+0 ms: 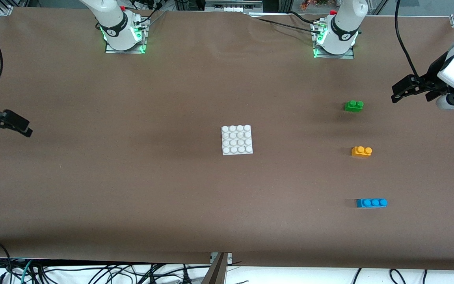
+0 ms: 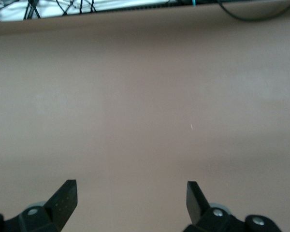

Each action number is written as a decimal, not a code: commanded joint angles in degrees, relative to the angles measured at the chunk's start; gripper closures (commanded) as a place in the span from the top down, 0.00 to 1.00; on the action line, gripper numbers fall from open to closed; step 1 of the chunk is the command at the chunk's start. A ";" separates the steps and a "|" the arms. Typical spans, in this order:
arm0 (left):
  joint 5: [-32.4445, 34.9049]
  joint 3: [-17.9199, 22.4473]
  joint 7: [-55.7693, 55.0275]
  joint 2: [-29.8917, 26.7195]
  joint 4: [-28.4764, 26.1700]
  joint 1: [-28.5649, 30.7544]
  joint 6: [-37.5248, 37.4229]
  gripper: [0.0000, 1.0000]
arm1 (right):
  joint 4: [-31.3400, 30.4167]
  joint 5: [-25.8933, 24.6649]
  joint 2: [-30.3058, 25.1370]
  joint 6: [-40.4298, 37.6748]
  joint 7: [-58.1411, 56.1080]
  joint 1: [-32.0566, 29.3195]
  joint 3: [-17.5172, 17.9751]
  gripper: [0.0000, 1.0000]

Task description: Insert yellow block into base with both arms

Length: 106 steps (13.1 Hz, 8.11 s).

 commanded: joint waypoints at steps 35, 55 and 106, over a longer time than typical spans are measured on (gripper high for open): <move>2.31 -0.43 13.71 13.42 -20.78 6.28 27.51 1.00 | 1.36 -2.37 -0.71 -4.19 -10.20 -3.58 1.23 1.00; 0.02 0.54 23.99 27.40 -25.46 6.37 51.62 1.00 | 2.15 -2.29 -0.36 -4.19 -10.20 -3.05 1.58 1.00; -6.57 -2.01 -36.22 43.48 7.15 -37.58 33.95 0.00 | 2.06 -2.20 -0.36 -4.19 -10.02 -3.41 1.41 1.00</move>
